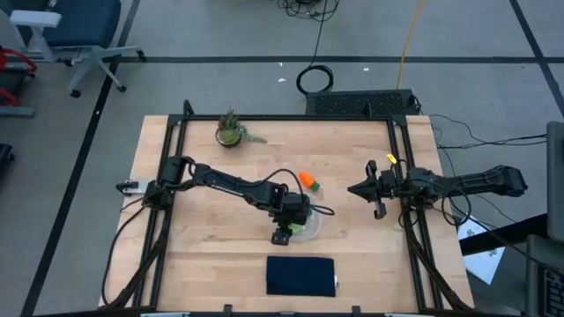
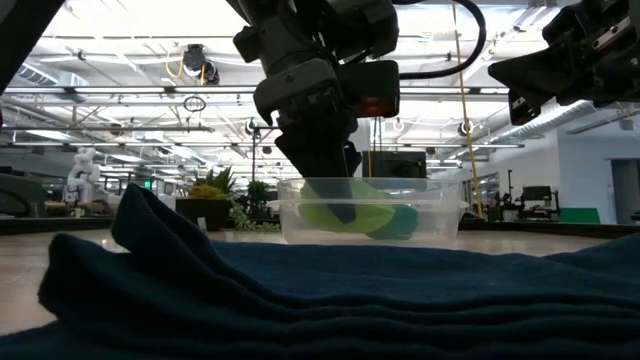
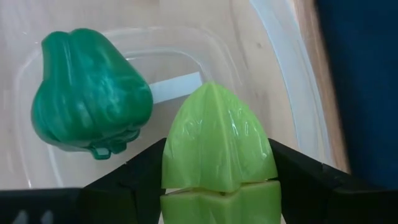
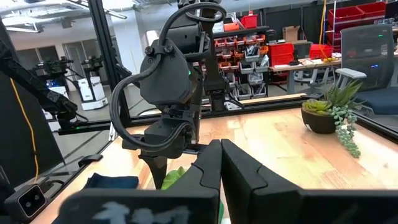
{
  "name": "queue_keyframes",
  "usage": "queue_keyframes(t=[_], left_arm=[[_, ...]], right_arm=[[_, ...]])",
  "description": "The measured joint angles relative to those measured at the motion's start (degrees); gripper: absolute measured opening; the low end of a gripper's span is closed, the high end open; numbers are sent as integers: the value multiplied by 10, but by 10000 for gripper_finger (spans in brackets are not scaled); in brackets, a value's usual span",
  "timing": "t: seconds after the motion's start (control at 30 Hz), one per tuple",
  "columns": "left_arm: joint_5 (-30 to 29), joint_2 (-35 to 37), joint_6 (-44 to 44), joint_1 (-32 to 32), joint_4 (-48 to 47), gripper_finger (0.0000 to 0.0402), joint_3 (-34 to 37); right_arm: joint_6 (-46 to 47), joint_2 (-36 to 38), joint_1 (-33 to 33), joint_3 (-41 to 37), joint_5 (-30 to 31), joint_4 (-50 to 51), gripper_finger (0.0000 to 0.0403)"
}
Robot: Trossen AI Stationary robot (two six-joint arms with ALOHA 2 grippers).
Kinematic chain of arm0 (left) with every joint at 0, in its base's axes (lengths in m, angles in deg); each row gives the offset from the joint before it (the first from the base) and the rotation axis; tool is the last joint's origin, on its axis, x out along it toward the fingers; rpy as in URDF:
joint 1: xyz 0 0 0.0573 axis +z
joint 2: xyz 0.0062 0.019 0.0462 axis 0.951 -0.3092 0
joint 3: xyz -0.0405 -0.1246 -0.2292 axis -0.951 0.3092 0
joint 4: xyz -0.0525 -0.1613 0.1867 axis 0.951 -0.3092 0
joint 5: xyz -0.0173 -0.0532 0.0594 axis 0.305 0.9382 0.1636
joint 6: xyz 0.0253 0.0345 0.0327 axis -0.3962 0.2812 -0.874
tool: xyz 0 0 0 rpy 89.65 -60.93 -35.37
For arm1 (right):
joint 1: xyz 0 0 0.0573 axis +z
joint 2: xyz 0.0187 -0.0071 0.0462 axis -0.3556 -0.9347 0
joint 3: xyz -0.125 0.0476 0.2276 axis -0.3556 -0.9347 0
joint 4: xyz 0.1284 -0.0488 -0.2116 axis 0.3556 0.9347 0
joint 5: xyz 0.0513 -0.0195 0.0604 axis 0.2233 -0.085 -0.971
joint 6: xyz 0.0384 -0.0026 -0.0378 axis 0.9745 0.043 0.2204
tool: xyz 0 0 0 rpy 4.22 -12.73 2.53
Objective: Pick and placing Produce into tupperware
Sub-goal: Put the green starfruit into the transparent bin
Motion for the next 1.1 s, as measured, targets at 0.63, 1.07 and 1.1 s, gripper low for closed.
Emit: queue_keyframes(t=[0.63,1.07,1.1], left_arm=[[10,0,-11,6,-5,246,2],[11,0,-34,6,-6,246,2],[11,0,-34,6,-5,246,2]], right_arm=[[-4,0,0,0,0,0,0],[-7,0,0,0,0,0,0],[-7,0,0,0,0,0,0]])
